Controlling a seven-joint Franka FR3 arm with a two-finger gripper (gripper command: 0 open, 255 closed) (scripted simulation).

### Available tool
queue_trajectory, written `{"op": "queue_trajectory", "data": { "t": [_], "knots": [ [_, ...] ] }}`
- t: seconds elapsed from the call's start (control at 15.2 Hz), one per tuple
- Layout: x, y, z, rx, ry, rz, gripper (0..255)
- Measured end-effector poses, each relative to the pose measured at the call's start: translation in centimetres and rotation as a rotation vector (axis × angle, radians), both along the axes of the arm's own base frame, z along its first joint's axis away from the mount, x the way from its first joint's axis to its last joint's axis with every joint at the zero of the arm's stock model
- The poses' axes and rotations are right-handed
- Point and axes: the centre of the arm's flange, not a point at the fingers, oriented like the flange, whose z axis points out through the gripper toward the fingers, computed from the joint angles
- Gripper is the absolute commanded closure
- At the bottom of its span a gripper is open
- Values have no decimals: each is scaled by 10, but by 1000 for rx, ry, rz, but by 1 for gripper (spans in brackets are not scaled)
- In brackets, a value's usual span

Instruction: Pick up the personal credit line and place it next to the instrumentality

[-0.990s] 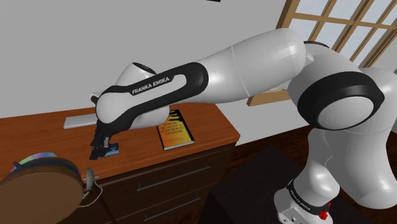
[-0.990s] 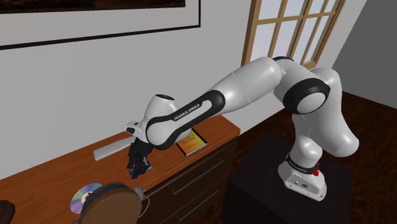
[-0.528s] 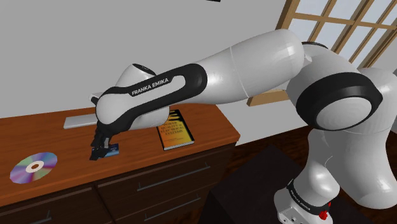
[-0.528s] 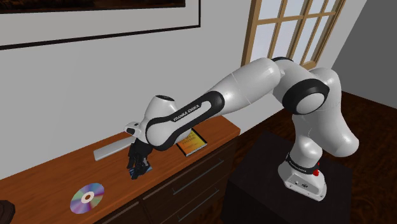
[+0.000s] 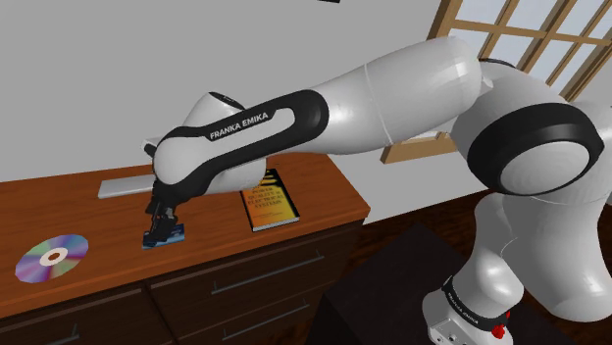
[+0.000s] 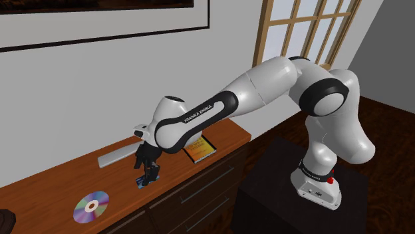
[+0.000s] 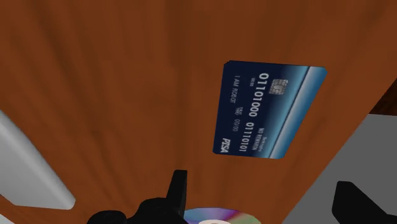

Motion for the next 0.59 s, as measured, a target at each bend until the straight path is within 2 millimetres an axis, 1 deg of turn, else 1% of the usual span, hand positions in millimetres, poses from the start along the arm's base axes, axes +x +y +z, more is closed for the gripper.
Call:
{"op": "queue_trajectory", "data": {
  "t": [0.07,0.2,0.33,0.59],
  "knots": [
    [0,-8,12,0,0,0,0],
    [-1,-14,25,1,-1,-1,0],
    [-3,-17,29,1,-1,0,0],
    [-3,-18,30,1,0,0,0]
  ]
}}
